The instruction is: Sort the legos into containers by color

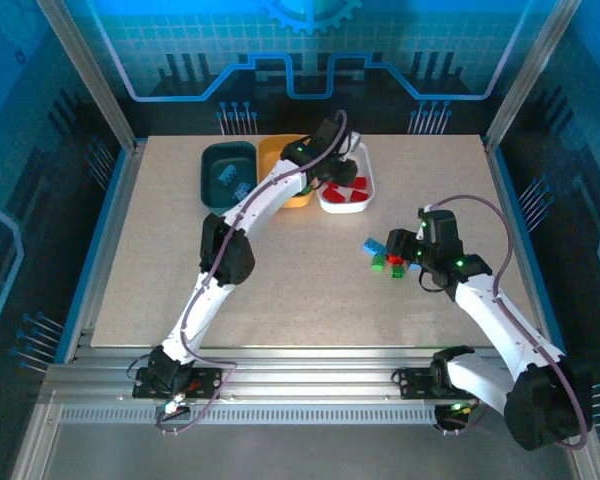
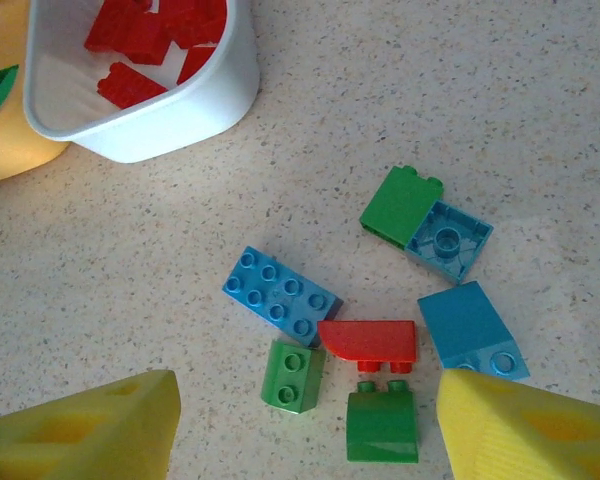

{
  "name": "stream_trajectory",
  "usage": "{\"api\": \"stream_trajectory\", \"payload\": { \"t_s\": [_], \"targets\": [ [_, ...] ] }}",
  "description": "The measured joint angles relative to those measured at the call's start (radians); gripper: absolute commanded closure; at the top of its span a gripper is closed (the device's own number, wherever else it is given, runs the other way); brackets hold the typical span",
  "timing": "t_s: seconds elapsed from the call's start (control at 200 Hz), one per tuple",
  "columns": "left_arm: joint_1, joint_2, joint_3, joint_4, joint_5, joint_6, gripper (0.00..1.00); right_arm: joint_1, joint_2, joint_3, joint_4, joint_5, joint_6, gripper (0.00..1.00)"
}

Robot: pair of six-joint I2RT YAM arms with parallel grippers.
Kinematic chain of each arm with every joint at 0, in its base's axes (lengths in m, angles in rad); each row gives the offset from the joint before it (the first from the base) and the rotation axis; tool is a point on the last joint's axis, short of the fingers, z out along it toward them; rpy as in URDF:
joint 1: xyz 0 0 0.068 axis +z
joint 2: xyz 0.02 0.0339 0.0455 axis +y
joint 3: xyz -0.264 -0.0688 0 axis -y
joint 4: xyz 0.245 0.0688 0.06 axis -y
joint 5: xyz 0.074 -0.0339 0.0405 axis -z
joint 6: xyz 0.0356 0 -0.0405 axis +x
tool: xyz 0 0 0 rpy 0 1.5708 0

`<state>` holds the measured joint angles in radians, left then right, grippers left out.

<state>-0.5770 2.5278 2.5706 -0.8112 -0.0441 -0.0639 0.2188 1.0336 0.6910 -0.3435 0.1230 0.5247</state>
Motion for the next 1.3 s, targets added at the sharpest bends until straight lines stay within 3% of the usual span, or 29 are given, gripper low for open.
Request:
{"api": "stream_trajectory", "payload": {
  "t_s": [0.22, 0.32, 0.375, 0.42, 0.575, 0.69, 0.785, 1.046, 1.171, 1.301],
  "targets": [
    [0.011, 0.032, -0.055, -0.016, 0.047, -0.047, 0.64, 0.000, 0.004, -0.003, 0.015, -0.004, 0.003, 0.30],
    [0.011, 0.032, -0.055, -0.002, 0.068, -0.062, 0.33, -0.002, 0.013, -0.003, 0.016, -0.009, 0.003, 0.29],
    [0.011, 0.032, -0.055, 0.011, 0.074, -0.063, 0.08, -0.002, 0.017, -0.003, 0.016, -0.011, 0.003, 0.28],
    [0.011, 0.032, -0.055, 0.014, 0.076, -0.069, 0.01, -0.002, 0.020, -0.003, 0.016, -0.012, 0.003, 0.28],
    [0.011, 0.009, -0.086, 0.035, 0.075, -0.069, 0.01, -0.003, 0.025, -0.003, 0.016, -0.016, 0.003, 0.28],
    [0.011, -0.109, -0.239, 0.071, 0.076, -0.080, 0.01, -0.003, 0.059, -0.003, 0.016, -0.020, 0.004, 0.28],
    [0.011, -0.303, -0.467, 0.145, 0.082, -0.121, 0.01, -0.003, 0.126, 0.001, 0.012, -0.019, 0.015, 0.28],
    [0.015, -0.981, -1.284, 0.522, 0.156, -0.310, 0.01, 0.039, 0.224, 0.003, -0.034, 0.019, 0.045, 0.28],
    [0.038, -1.134, -1.584, 0.615, 0.173, -0.400, 0.01, 0.053, 0.237, 0.003, -0.048, 0.042, 0.055, 0.34],
    [0.086, -1.220, -1.781, 0.621, 0.173, -0.465, 0.01, 0.058, 0.291, 0.003, -0.057, 0.058, 0.063, 0.40]
  ]
}}
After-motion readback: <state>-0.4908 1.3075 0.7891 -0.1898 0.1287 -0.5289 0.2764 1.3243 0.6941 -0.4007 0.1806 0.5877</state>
